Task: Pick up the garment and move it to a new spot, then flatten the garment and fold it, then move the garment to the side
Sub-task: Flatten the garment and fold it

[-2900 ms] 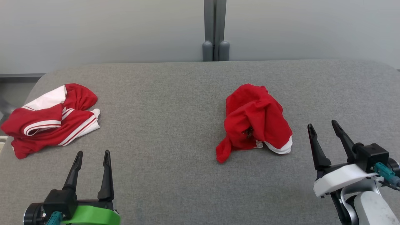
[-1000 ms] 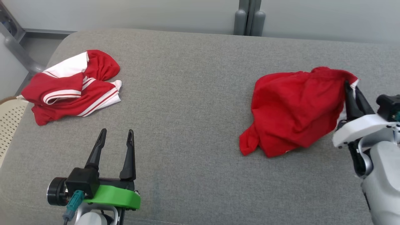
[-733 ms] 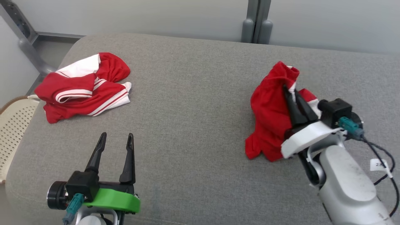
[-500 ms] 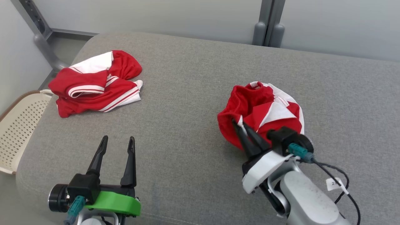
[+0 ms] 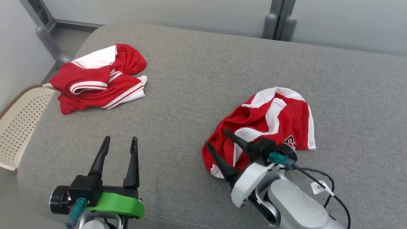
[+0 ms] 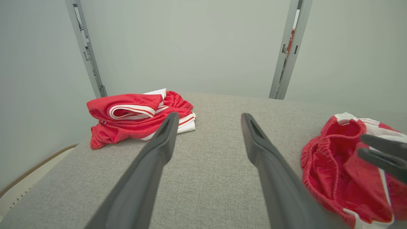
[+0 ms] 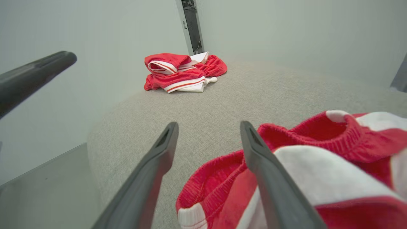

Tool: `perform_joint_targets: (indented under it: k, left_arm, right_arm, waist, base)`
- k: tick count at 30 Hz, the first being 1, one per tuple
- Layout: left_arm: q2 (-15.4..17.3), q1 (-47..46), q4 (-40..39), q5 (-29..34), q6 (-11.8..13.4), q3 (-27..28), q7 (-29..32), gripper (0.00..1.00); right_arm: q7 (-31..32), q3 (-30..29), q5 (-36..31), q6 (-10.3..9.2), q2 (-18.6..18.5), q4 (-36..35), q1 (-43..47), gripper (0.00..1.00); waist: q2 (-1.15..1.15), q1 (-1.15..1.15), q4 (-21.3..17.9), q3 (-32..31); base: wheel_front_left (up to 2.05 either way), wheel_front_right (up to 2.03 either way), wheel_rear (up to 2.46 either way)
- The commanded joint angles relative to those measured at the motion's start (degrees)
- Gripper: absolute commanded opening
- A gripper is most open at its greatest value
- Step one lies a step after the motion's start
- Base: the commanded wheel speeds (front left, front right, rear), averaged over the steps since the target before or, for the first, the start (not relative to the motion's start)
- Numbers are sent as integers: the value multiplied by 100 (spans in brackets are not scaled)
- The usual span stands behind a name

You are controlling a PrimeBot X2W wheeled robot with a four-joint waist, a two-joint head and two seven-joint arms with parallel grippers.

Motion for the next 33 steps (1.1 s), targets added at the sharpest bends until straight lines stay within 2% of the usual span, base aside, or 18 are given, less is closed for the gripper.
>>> perform_joint_targets:
  k: [1,7,13,18,25,33]
  left_arm:
    - [-3,-31,-9,-16,25,24,-3,100]
    - [-2,-18,-34,-30,33,62,-3,100]
    - [-2,-81,-58,-91,62,-53,-3,100]
    - [-1,-127,-75,-202,129,-164,-3,100]
    - [-1,-204,-125,-326,246,-330,-3,100]
    - [0,-273,-149,-483,351,-497,-3,100]
  right_arm:
    - [-24,-146,-59,-8,-56,-136,-94,100]
    - [-22,-920,-329,-8,-601,-461,-349,100]
    - [185,-1372,-397,-8,-1106,-229,-712,100]
    - [719,-1204,-202,-8,-1390,72,-986,100]
    - [1614,-681,406,-8,-1724,494,-1274,100]
    - [2188,-21,1092,-8,-2055,675,-1521,100]
  waist:
    - [0,0,-83,-11]
    - [0,0,-238,-51]
    - [0,0,-221,0]
    - [0,0,-91,111]
    - [0,0,157,301]
    - [0,0,379,455]
  base:
    - [0,0,0]
    - [0,0,0]
    - [0,0,0]
    - [0,0,0]
    - [0,0,0]
    - [0,0,0]
